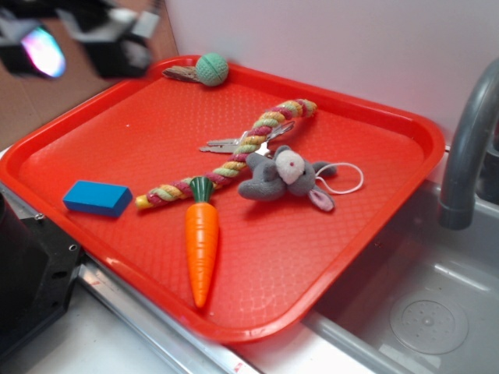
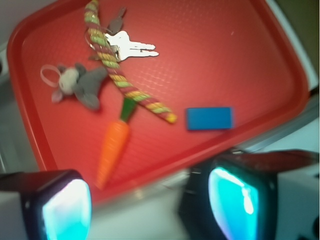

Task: Grab the carrot.

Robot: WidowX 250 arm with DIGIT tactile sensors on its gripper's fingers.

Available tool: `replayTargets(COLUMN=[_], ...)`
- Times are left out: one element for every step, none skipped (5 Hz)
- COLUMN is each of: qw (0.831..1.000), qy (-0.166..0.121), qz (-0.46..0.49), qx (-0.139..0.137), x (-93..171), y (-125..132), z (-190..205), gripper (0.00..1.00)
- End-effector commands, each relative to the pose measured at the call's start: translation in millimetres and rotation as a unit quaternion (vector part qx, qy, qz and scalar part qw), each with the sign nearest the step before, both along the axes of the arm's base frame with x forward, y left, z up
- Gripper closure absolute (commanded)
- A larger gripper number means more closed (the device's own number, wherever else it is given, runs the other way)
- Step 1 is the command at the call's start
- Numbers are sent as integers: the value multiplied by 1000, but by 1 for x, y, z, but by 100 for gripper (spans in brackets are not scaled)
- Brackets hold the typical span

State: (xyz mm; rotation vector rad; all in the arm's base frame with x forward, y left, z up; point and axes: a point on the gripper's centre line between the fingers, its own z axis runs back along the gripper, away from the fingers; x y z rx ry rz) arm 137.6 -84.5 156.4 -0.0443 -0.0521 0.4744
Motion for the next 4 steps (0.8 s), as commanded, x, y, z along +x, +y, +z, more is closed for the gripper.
replayTargets(qw=[1000,1000,999,998], qy=[-22,-22,-3,0], qz=[-12,-12,21,37], qx=[-3,-3,-38,-56], x=[9,9,5,11], y=[-10,-10,-7,-21], z=[-13,-13,-51,-71], gripper=[0,0,0,0])
